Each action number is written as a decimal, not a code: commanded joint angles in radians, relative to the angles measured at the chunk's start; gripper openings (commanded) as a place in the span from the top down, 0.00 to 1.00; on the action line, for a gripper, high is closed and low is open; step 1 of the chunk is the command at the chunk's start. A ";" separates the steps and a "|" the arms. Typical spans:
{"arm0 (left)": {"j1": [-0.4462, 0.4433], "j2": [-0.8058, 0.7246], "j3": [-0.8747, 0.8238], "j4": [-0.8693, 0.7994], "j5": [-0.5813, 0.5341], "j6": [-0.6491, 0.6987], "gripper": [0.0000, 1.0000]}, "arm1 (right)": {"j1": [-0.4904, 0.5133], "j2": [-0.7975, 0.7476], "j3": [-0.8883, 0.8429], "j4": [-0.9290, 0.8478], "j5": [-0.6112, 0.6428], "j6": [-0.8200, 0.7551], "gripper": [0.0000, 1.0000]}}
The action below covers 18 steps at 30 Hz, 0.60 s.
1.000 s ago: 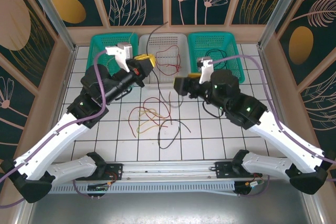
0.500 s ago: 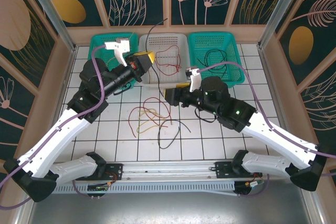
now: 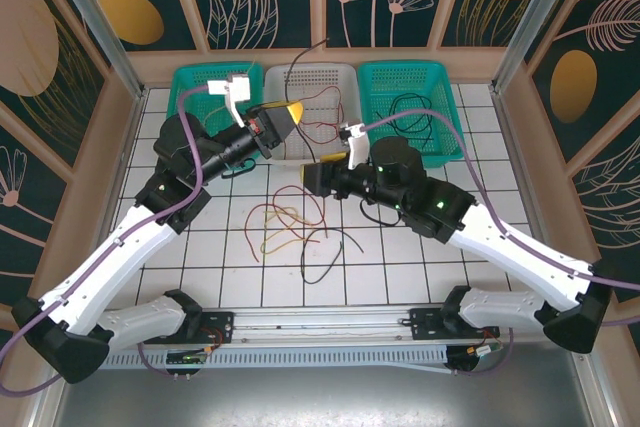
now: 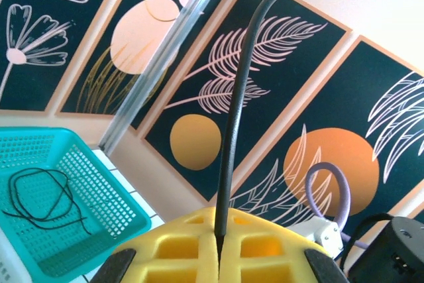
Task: Untangle the cables
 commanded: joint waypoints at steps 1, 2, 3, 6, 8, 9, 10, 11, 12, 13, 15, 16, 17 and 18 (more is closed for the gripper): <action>0.010 0.002 -0.012 0.065 0.029 -0.033 1.00 | 0.010 0.008 0.039 0.043 -0.004 -0.011 0.44; 0.011 0.000 -0.015 0.065 0.026 -0.031 1.00 | 0.011 0.008 0.040 0.044 -0.002 -0.010 0.47; 0.012 -0.002 -0.017 0.062 0.022 -0.030 1.00 | 0.011 0.009 0.041 0.044 0.001 -0.009 0.52; 0.015 -0.009 -0.025 0.060 0.013 -0.031 1.00 | 0.013 0.007 0.043 0.041 0.005 -0.008 0.66; 0.016 -0.015 -0.032 0.067 0.006 -0.037 1.00 | 0.013 0.008 0.044 0.033 0.011 -0.007 0.74; 0.017 -0.017 -0.035 0.072 0.001 -0.042 1.00 | 0.013 0.007 0.046 0.025 0.018 -0.005 0.77; 0.016 -0.018 -0.038 0.076 -0.004 -0.045 1.00 | 0.013 0.006 0.046 0.019 0.027 -0.004 0.80; 0.017 -0.021 -0.040 0.083 -0.013 -0.049 1.00 | 0.014 0.004 0.047 0.010 0.036 -0.004 0.84; 0.017 -0.022 -0.043 0.091 -0.019 -0.052 1.00 | 0.014 0.002 0.046 0.002 0.048 -0.002 0.88; 0.017 -0.023 -0.045 0.093 -0.027 -0.054 1.00 | 0.014 -0.003 0.044 -0.002 0.056 0.000 0.90; 0.018 -0.028 -0.047 0.089 -0.054 -0.053 1.00 | 0.014 -0.016 0.035 -0.002 0.069 0.003 0.95; 0.017 -0.029 -0.048 0.084 -0.068 -0.052 1.00 | 0.014 -0.022 0.031 -0.001 0.074 0.004 0.97; 0.017 -0.032 -0.051 0.080 -0.082 -0.049 1.00 | 0.014 -0.028 0.027 -0.001 0.081 0.006 0.99; 0.018 -0.034 -0.053 0.074 -0.096 -0.047 1.00 | 0.014 -0.035 0.023 0.000 0.085 0.007 1.00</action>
